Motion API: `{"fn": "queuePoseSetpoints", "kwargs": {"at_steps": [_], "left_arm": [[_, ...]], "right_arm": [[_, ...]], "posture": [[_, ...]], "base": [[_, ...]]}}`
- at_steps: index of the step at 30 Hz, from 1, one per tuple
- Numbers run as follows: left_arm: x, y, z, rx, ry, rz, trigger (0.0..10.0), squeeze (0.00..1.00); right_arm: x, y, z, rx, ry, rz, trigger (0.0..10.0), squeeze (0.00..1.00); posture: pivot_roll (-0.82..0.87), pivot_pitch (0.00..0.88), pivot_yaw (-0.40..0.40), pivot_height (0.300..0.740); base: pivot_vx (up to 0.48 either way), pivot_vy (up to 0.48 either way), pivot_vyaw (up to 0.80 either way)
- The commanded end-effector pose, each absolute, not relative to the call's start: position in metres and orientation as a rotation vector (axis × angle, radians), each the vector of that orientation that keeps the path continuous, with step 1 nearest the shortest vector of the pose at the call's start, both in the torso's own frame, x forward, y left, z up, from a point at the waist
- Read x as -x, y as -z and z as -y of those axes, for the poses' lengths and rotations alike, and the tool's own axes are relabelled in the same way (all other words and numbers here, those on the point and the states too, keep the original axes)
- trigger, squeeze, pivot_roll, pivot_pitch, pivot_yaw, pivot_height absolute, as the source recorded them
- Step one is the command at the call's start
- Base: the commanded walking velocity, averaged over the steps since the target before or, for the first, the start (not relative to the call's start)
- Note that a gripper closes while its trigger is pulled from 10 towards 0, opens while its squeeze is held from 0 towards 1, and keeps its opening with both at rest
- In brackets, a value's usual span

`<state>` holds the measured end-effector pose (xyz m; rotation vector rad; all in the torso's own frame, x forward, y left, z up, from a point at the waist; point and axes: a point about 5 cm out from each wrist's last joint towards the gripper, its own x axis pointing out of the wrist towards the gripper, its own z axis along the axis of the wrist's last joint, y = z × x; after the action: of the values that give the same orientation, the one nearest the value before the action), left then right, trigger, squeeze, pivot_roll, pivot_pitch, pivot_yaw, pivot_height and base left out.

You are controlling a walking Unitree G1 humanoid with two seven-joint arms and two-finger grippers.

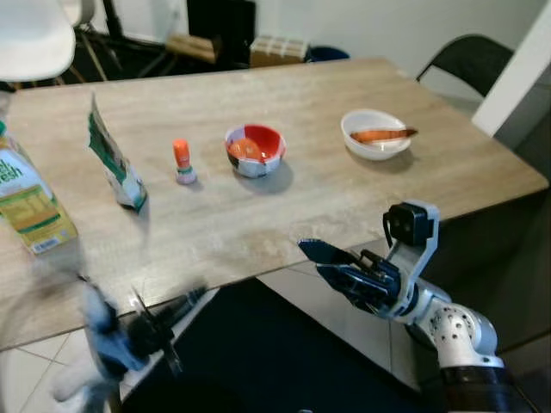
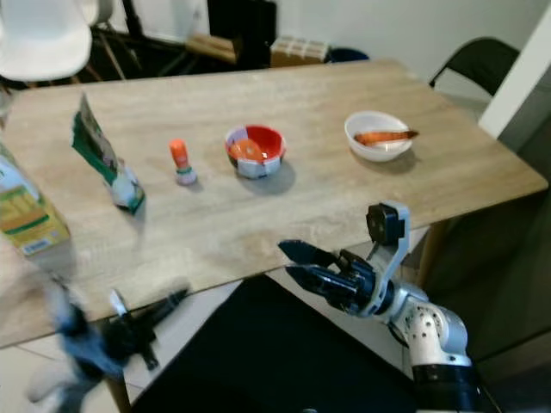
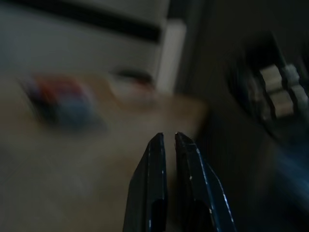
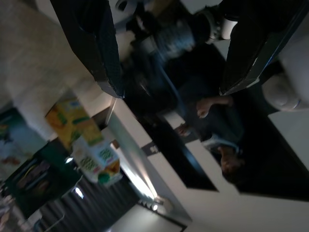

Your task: Restocking fridge

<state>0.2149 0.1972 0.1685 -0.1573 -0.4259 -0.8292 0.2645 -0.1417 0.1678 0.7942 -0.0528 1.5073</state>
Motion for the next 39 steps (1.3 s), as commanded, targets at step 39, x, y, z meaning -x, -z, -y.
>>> {"fn": "queuePoseSetpoints", "kwargs": {"at_steps": [39], "left_arm": [[-0.314, -0.246, -0.195, -0.327, -0.079, 0.276, 10.0, 0.0]], "right_arm": [[-0.352, -0.17, 0.099, -0.312, -0.81, 0.13, 10.0, 0.0]], "posture": [[-0.01, 0.129, -0.056, 0.74]], "base": [[0.0, 0.0, 0.0]]}}
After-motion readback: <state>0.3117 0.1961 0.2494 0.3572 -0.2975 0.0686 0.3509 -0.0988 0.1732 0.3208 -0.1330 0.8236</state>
